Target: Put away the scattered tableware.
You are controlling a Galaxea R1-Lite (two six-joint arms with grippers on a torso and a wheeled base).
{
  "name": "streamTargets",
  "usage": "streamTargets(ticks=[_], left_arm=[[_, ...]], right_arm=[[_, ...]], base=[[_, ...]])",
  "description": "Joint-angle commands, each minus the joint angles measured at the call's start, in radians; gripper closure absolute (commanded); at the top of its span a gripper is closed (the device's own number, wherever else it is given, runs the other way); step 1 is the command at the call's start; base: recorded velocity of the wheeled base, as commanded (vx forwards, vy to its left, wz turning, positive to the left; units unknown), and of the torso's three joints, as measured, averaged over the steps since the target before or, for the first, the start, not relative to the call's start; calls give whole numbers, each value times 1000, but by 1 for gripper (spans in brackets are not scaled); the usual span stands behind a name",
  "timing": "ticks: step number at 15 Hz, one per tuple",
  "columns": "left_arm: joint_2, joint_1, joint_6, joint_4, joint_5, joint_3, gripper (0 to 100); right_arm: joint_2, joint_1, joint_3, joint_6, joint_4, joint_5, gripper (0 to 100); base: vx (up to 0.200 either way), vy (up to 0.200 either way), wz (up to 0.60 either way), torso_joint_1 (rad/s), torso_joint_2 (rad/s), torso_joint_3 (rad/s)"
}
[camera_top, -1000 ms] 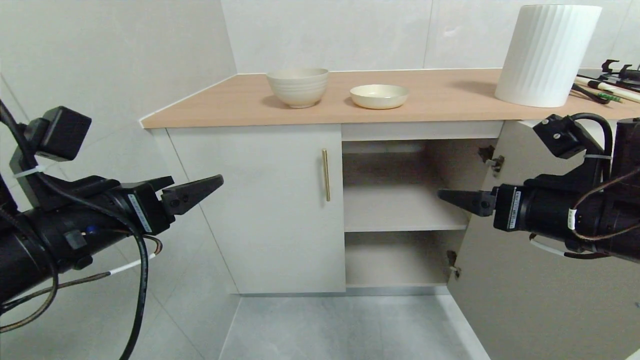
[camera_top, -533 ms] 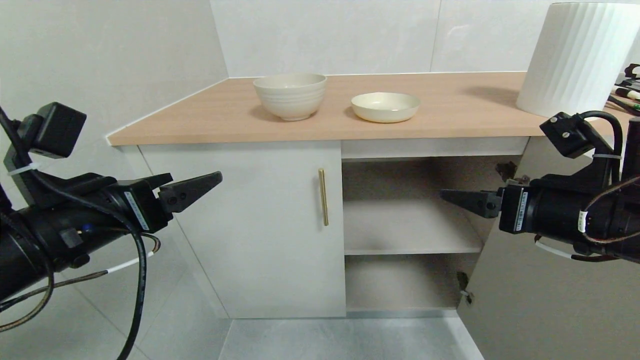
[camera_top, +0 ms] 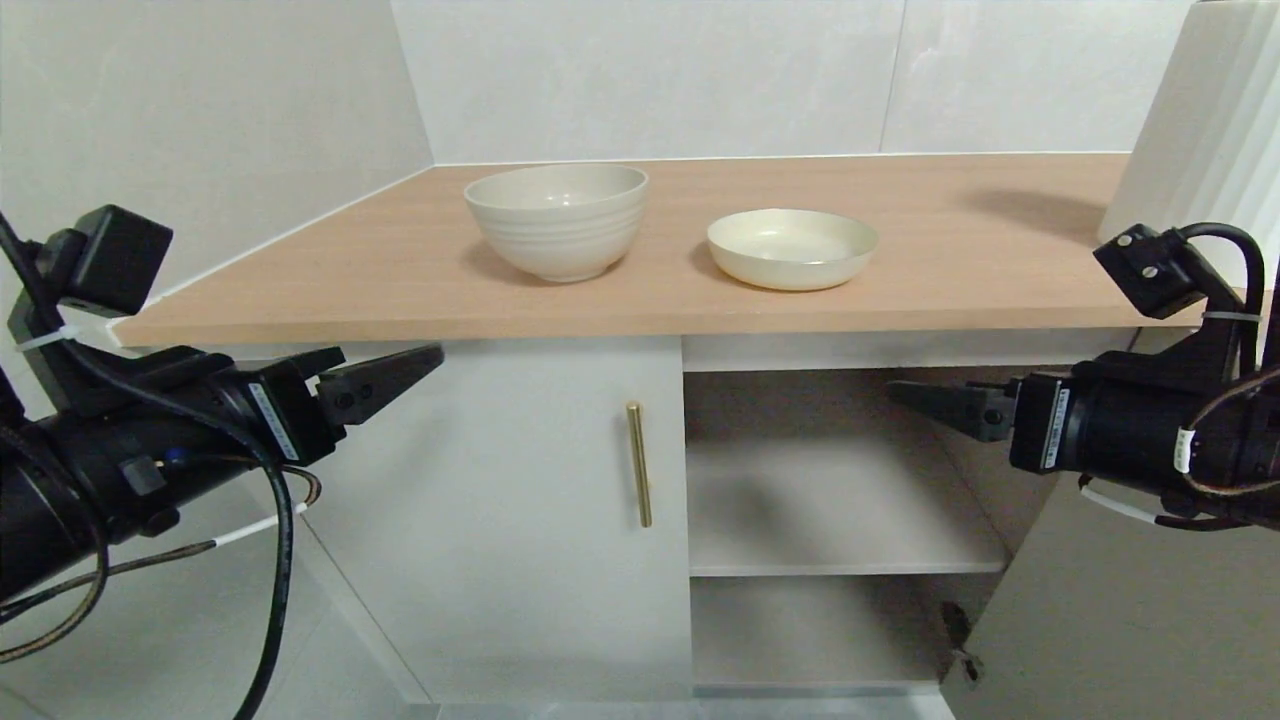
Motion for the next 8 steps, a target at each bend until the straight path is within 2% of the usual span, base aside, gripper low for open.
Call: streamTargets(ticks=[1,3,6,8], left_arm=[[2,0,-3,-2,1,0,0],[4,0,-6,-4,1,0,0],[9,0,-6,-2,1,0,0],[10,0,-6,-2,1,0,0]], right_arm=[[-20,0,12,-12,-2,1,0],[-28,0,29,-42,-6,1,0],[-71,0,70,-45,-103,16,0],[-134,6,84,-58,-106,110,0]], base=[[0,0,0,0,0,0],[0,0,0,0,0,0],[0,0,0,0,0,0],[0,0,0,0,0,0]])
